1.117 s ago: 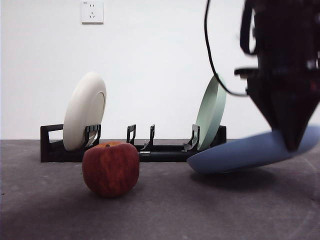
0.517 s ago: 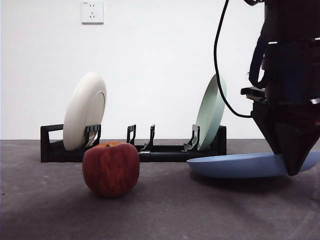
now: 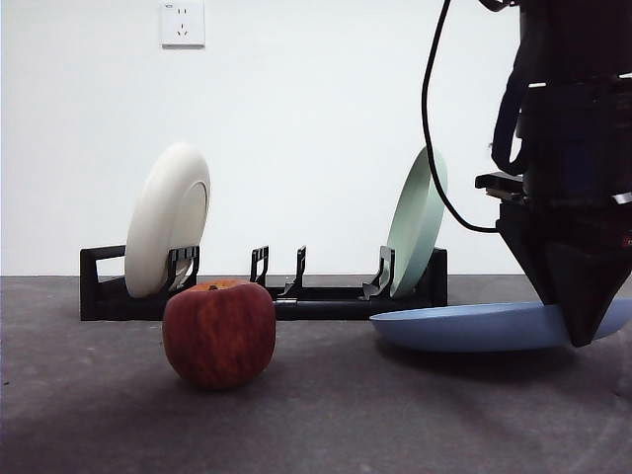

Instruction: Take the blue plate from the plate rack,put the plate on the table,take the apple from the table,put the apple in the plate

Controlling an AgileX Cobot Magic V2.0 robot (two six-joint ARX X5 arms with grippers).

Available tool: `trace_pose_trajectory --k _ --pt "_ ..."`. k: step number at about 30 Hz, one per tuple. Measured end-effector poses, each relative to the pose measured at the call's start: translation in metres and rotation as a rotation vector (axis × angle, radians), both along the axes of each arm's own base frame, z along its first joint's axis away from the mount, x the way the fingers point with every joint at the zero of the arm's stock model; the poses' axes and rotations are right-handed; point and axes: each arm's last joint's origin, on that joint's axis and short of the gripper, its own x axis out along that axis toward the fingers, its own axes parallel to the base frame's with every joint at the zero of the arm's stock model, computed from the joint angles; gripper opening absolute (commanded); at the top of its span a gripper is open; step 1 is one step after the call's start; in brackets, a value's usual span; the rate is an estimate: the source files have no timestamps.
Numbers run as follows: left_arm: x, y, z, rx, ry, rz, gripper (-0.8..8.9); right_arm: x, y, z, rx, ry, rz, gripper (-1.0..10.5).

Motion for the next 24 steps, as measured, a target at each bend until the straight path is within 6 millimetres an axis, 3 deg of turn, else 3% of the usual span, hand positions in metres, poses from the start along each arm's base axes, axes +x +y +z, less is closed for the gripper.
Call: trace_pose_trajectory --k 2,7,16,20,24 --pt "0.0 0.0 -0.001 -0.007 0.023 0.01 1.63 0.0 0.0 0.0 0.003 0.001 0.0 0.0" --pt "0.001 0.002 -0.012 0.02 0.066 0.034 1.66 0.0 0.001 0.0 0.012 0.002 0.018 0.0" --pt "-0.001 0.005 -0.012 0.042 0.084 0.066 1.67 0.0 0.001 0.0 0.013 0.002 0.022 0.0" --pt "-0.002 0.007 0.002 0.008 0.083 0.072 1.67 0.0 0.001 0.0 0.013 0.002 0.023 0.0" --pt "-0.006 0.013 0.031 -0.065 0.088 0.07 1.63 0.0 0.001 0.0 0.013 0.002 0.023 0.0"
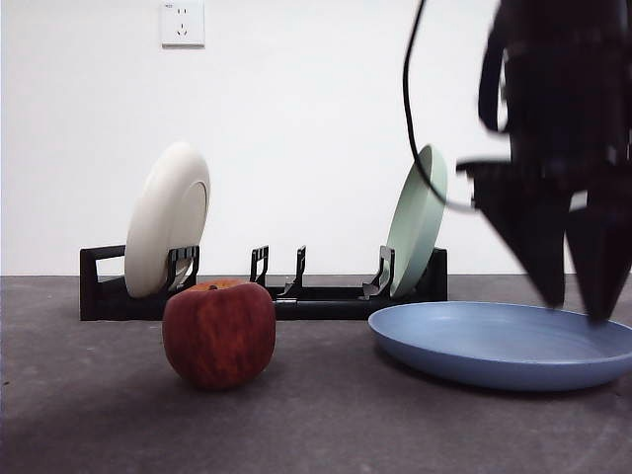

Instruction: Take the blue plate from the plate rack,put the plate on the table,take the apple from the table,put the apple in the plate

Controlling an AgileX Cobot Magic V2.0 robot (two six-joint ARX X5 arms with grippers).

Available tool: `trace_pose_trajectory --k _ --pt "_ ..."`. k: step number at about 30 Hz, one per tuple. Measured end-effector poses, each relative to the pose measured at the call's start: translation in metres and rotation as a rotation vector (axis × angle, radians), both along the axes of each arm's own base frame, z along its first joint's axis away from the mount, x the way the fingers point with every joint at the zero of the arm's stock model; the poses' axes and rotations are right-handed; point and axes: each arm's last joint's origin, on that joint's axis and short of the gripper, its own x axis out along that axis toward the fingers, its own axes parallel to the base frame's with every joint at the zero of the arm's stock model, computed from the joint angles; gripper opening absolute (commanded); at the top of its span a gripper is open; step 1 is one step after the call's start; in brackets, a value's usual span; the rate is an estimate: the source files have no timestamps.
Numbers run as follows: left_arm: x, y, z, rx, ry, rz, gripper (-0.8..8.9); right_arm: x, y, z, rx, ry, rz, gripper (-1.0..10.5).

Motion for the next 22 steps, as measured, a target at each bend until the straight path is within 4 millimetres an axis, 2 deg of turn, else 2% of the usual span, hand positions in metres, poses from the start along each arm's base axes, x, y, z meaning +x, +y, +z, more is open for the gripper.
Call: trace_pose_trajectory --k 4,8,13,17,22 --pt "-0.007 0.008 0.031 -0.094 0.04 -0.008 1.5 0.0 0.0 0.0 0.0 0.0 0.0 0.0" --pt "-0.017 0.021 0.063 -0.166 0.079 -0.016 -0.15 0.0 0.0 0.0 0.006 0.002 -0.002 0.0" --pt "-0.033 0.047 0.106 -0.217 0.114 -0.036 -0.08 0.004 0.001 0.001 0.006 0.011 0.037 0.0" --pt "-0.048 0.078 0.145 -0.252 0.102 -0.043 -0.08 0.023 0.004 0.005 0.013 0.058 0.148 0.0" --pt "-0.067 0.121 0.195 -0.365 0.047 -0.055 -0.08 0.066 0.006 0.01 0.058 0.177 0.248 0.0"
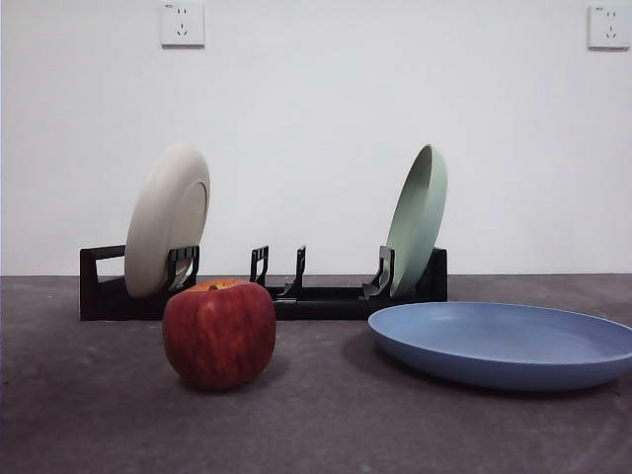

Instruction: Take the blue plate from the plate rack,put the plate on the table,take the apple from the table,put the apple in the plate

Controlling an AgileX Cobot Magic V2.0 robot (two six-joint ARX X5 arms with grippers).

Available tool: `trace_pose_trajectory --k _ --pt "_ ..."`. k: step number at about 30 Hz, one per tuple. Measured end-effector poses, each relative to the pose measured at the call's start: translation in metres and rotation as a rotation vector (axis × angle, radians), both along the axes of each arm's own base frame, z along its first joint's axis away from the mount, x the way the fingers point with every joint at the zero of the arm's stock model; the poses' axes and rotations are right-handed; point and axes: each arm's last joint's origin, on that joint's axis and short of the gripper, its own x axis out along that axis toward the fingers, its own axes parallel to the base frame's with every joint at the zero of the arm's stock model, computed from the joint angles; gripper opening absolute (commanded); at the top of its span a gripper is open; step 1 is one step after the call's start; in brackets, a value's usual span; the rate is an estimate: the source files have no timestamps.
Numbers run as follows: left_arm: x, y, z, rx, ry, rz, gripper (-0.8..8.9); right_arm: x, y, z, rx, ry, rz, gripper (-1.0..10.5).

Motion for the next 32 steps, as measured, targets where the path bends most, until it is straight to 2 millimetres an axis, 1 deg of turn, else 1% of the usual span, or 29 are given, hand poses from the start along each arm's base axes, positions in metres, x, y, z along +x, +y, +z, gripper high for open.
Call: trace_pose_trajectory --k 5,8,11,14,17,20,23,26,28,29,32 --pt "-0.017 0.047 0.04 -0.083 -0.117 0.081 -0.08 0.045 0.001 -0.001 0.016 0.127 0.032 0.0" --pt "-0.028 0.073 0.059 -0.149 -0.154 0.106 -0.08 0.066 0.001 -0.004 0.016 0.181 0.047 0.0" --pt "-0.039 0.098 0.075 -0.217 -0.173 0.115 -0.08 0.084 0.003 -0.007 0.027 0.231 0.087 0.0" --pt "-0.05 0.123 0.088 -0.283 -0.191 0.127 -0.08 0.096 0.008 -0.01 0.016 0.267 0.126 0.0" --pt "-0.061 0.148 0.095 -0.33 -0.204 0.149 -0.08 0.106 0.015 -0.012 -0.006 0.289 0.157 0.0" --pt "-0.069 0.169 0.091 -0.344 -0.209 0.188 -0.08 0.121 0.028 -0.012 -0.021 0.276 0.199 0.0" --pt "-0.075 0.186 0.077 -0.319 -0.206 0.25 -0.08 0.137 0.05 -0.016 -0.052 0.28 0.24 0.0" --pt "-0.08 0.2 0.055 -0.277 -0.189 0.321 -0.08 0.151 0.08 -0.024 -0.113 0.303 0.273 0.0" --pt "-0.083 0.21 0.039 -0.253 -0.183 0.386 -0.08 0.16 0.104 -0.033 -0.17 0.331 0.299 0.0" --pt "-0.085 0.215 0.033 -0.248 -0.181 0.412 -0.08 0.163 0.116 -0.038 -0.197 0.344 0.312 0.2" --pt "-0.092 0.233 0.016 -0.262 -0.152 0.474 -0.08 0.174 0.158 -0.06 -0.275 0.39 0.369 1.8"
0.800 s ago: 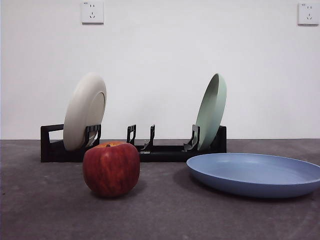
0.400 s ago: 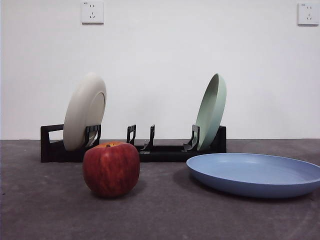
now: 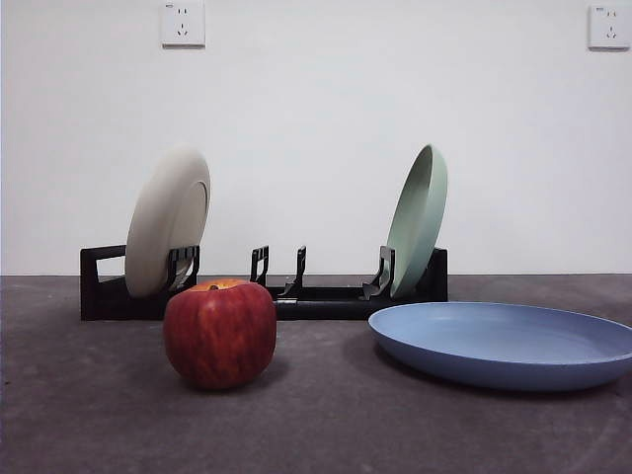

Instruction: Take the blue plate from the plate rack,put the plate on the table,take the apple from the table,put the apple in the plate

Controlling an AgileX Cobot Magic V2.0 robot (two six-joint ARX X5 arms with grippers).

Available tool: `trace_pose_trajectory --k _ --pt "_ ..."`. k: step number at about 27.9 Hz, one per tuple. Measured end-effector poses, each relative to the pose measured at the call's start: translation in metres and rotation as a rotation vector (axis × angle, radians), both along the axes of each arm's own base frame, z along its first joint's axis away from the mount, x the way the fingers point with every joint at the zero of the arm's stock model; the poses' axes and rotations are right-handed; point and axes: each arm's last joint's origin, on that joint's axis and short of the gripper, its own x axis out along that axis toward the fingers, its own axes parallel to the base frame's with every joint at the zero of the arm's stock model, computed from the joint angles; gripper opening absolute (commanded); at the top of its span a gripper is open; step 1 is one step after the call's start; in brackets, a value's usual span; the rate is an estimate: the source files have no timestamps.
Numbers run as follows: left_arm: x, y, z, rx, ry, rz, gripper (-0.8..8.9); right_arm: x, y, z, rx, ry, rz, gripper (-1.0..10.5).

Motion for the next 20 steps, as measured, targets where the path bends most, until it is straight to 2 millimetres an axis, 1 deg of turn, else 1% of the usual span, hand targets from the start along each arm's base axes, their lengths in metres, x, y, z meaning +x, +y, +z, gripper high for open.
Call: trace_pose_trajectory --k 2,3,5,7,8,10,12,14,20 --pt "-0.006 0.013 -0.01 -0.031 0.02 0.029 -0.08 0.005 0.03 -0.018 -0.041 0.041 0.052 3.0" --pt "-0.008 0.018 -0.014 -0.045 0.026 0.04 -0.08 0.007 0.042 -0.026 -0.056 0.057 0.068 3.7" --pt "-0.014 0.033 -0.022 -0.077 0.019 0.079 -0.08 0.009 0.067 -0.045 -0.099 0.093 0.099 5.6" --pt "-0.019 0.047 -0.028 -0.111 0.003 0.114 -0.08 0.012 0.085 -0.063 -0.143 0.124 0.117 6.6" --pt "-0.022 0.055 -0.032 -0.132 -0.006 0.134 -0.08 0.013 0.098 -0.077 -0.178 0.138 0.127 7.1" --pt "-0.026 0.065 -0.039 -0.162 -0.008 0.153 -0.08 0.019 0.118 -0.1 -0.222 0.143 0.136 7.9" --pt "-0.029 0.073 -0.043 -0.18 -0.021 0.171 -0.08 0.026 0.133 -0.12 -0.247 0.135 0.131 8.0" --pt "-0.031 0.078 -0.043 -0.2 -0.033 0.184 -0.08 0.033 0.142 -0.137 -0.276 0.131 0.115 8.0" --pt "-0.031 0.078 -0.043 -0.197 -0.039 0.192 -0.08 0.047 0.161 -0.188 -0.371 0.157 0.096 8.0"
